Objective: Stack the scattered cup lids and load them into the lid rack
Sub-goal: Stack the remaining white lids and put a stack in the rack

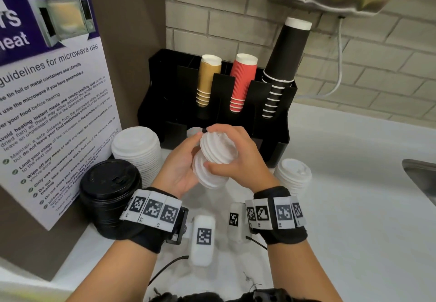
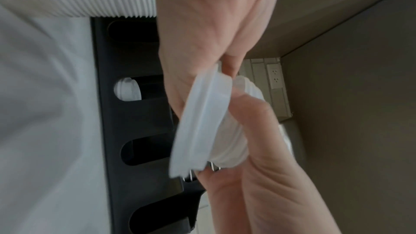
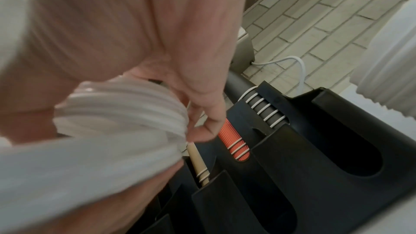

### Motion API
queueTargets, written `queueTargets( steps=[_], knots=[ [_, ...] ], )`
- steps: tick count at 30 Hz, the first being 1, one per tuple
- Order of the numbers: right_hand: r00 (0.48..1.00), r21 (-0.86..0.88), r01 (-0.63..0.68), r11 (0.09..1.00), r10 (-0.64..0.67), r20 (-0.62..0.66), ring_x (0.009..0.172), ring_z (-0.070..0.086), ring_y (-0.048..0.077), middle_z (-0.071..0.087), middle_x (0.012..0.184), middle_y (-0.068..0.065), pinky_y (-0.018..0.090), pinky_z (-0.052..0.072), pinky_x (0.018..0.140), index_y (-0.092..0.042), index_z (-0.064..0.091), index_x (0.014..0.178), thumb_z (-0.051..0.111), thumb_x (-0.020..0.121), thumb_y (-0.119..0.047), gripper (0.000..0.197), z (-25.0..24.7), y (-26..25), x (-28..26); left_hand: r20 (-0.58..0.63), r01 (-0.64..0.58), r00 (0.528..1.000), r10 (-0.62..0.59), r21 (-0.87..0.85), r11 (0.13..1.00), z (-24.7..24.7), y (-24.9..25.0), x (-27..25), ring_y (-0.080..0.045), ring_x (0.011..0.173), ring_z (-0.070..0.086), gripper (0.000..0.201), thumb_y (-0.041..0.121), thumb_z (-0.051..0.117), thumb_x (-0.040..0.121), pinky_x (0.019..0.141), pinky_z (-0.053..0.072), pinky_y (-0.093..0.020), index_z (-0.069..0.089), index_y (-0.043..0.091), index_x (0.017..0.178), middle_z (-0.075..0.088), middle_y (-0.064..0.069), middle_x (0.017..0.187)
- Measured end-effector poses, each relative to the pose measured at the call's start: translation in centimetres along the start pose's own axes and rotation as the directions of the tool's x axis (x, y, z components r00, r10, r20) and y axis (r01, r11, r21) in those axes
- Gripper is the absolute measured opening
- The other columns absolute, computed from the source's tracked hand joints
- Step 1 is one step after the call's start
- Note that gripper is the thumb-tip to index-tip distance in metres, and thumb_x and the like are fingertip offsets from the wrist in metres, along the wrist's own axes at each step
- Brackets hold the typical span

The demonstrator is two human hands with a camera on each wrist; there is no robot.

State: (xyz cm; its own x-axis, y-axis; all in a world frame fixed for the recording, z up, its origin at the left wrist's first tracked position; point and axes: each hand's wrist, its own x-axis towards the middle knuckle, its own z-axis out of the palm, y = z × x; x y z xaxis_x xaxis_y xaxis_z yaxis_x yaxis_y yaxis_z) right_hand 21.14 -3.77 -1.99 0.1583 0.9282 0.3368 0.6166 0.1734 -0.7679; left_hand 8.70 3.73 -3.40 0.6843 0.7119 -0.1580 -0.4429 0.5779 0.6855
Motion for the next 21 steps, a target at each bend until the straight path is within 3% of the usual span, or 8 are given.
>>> queueTargets(
  steps=[2,4,5,7,10,14,18,21],
  knots=[
    [0.999,0.001,0.015,1.000,-0.015,0.033,0.112,0.043,0.005,0.044,0.116,-0.001,0.008,0.034,0.089,-0.056,0.049,0.113,0.078,0.070,-0.016,0.065,0.2,0.1,-0.1,-0.016,0.013,1.000,-0.013,-0.007,1.000,-0.1,0.3,0.0,-0.024,0.096,0.068,0.025,0.015,0.049,0.096,0.084,0.057,-0.037,0.064,0.002,0.111,0.065,-0.016,0.106],
    [1.000,0.017,0.013,1.000,-0.013,0.001,0.108,0.042,-0.001,0.041,0.113,-0.004,0.001,0.034,0.086,-0.062,0.048,0.109,0.076,0.071,-0.015,0.066,0.5,0.2,0.0,0.000,0.049,0.999,-0.049,-0.012,0.999,-0.3,0.6,0.0,-0.028,0.108,0.061,0.041,0.009,0.050,0.091,0.096,0.050,-0.042,0.054,0.001,0.131,0.057,-0.019,0.119],
    [0.999,0.027,0.000,1.000,0.001,-0.034,0.107,0.041,-0.004,0.040,0.112,-0.005,-0.002,0.033,0.084,-0.062,0.048,0.108,0.075,0.071,-0.016,0.065,0.6,0.4,0.1,0.021,0.060,0.998,-0.060,-0.027,0.998,-0.4,0.8,0.0,-0.029,0.110,0.060,0.051,0.004,0.048,0.087,0.096,0.050,-0.043,0.048,0.003,0.137,0.056,-0.018,0.123],
    [0.993,0.034,-0.033,0.999,0.036,-0.110,0.106,0.040,-0.007,0.039,0.115,-0.003,-0.005,0.032,0.081,-0.054,0.049,0.113,0.077,0.072,-0.017,0.062,0.9,0.6,0.3,0.053,0.038,0.998,-0.036,-0.045,0.998,-0.5,0.8,0.0,-0.027,0.102,0.067,0.063,-0.010,0.039,0.081,0.082,0.058,-0.040,0.043,0.010,0.141,0.059,-0.016,0.123],
    [0.986,0.048,-0.041,0.998,0.048,-0.163,0.107,0.039,-0.008,0.040,0.118,-0.001,-0.004,0.031,0.083,-0.046,0.050,0.118,0.080,0.073,-0.018,0.061,0.9,0.9,0.3,-0.002,-0.019,1.000,0.019,-0.008,1.000,-0.5,0.5,0.2,-0.022,0.087,0.074,0.072,-0.021,0.034,0.080,0.064,0.059,-0.032,0.041,0.018,0.139,0.059,-0.014,0.123],
    [0.999,0.079,-0.019,0.997,0.016,0.042,0.111,0.042,0.003,0.046,0.120,-0.001,0.003,0.034,0.088,-0.047,0.052,0.121,0.080,0.076,-0.025,0.057,0.2,0.8,0.1,-0.079,-0.073,0.995,0.068,-0.061,0.995,-0.8,1.0,0.5,-0.023,0.090,0.073,0.066,-0.019,0.035,0.083,0.064,0.059,-0.034,0.043,0.019,0.136,0.060,-0.016,0.125],
    [0.987,0.044,-0.060,0.997,0.053,0.151,0.111,0.041,0.000,0.045,0.118,-0.002,0.007,0.033,0.088,-0.060,0.043,0.120,0.075,0.080,-0.035,0.057,0.6,1.0,0.1,-0.082,-0.082,0.994,0.071,-0.147,0.986,-0.8,1.3,0.4,-0.030,0.112,0.063,0.058,-0.012,0.033,0.086,0.082,0.056,-0.042,0.041,0.019,0.134,0.053,-0.018,0.137],
    [0.979,0.033,-0.073,0.997,0.066,0.190,0.115,0.040,0.004,0.046,0.124,-0.001,0.015,0.033,0.094,-0.052,0.041,0.129,0.078,0.077,-0.038,0.066,1.2,1.3,0.3,-0.056,-0.054,0.997,0.045,-0.174,0.983,-0.3,1.4,0.3,-0.030,0.108,0.063,0.057,-0.001,0.038,0.090,0.074,0.056,-0.043,0.035,0.016,0.144,0.052,-0.017,0.135]
  ],
)
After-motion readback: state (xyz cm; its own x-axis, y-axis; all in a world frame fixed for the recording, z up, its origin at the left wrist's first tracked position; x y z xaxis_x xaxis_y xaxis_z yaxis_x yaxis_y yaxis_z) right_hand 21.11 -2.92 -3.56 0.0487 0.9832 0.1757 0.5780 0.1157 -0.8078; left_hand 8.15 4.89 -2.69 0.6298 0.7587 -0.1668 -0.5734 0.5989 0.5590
